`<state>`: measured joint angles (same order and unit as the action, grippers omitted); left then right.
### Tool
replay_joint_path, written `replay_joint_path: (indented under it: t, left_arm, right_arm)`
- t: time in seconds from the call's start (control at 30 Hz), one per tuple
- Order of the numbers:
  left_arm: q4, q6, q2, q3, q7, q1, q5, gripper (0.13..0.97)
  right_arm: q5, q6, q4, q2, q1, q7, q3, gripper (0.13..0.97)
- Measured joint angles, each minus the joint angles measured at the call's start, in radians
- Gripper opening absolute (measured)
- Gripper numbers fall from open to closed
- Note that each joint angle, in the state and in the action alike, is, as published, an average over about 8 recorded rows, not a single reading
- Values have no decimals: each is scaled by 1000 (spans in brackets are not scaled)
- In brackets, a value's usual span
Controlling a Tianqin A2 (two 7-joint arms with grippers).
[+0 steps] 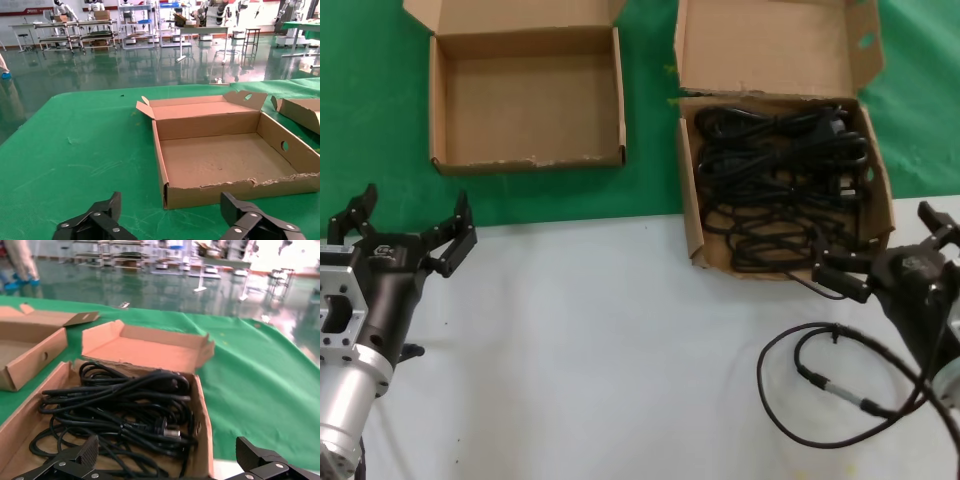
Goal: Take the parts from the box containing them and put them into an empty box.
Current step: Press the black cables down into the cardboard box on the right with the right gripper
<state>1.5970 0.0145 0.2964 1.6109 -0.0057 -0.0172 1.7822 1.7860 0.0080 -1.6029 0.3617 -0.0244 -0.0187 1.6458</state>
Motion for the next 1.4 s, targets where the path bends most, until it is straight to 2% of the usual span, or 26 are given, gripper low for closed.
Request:
replay_joint_path:
  t: [0.03,0.3,0.33,0.6,0.73,1.0,1.23,1.4]
  left_arm:
    - [0,0,0,0,0,0,0,770]
    - [0,0,0,0,0,0,0,578]
    - [0,0,0,0,0,0,0,578]
    - [0,0,0,0,0,0,0,373]
    - [0,0,0,0,0,0,0,373]
    - [0,0,0,0,0,0,0,232]
    - [0,0,0,0,0,0,0,176]
    - [0,0,0,0,0,0,0,154]
  right_arm:
    - [-4,-2,0,16,-7,-3,9,966]
    - [-105,-107,25,183,-129,-58,101,966]
    - [-119,-131,34,200,-151,-73,111,966]
    - [-194,-359,148,288,-377,-255,192,966]
    - [-241,-458,201,303,-495,-303,241,966]
    - [-350,-618,299,297,-690,-346,339,962]
    - [-438,-711,396,265,-835,-388,405,950]
    - [-482,-757,438,247,-897,-383,432,901]
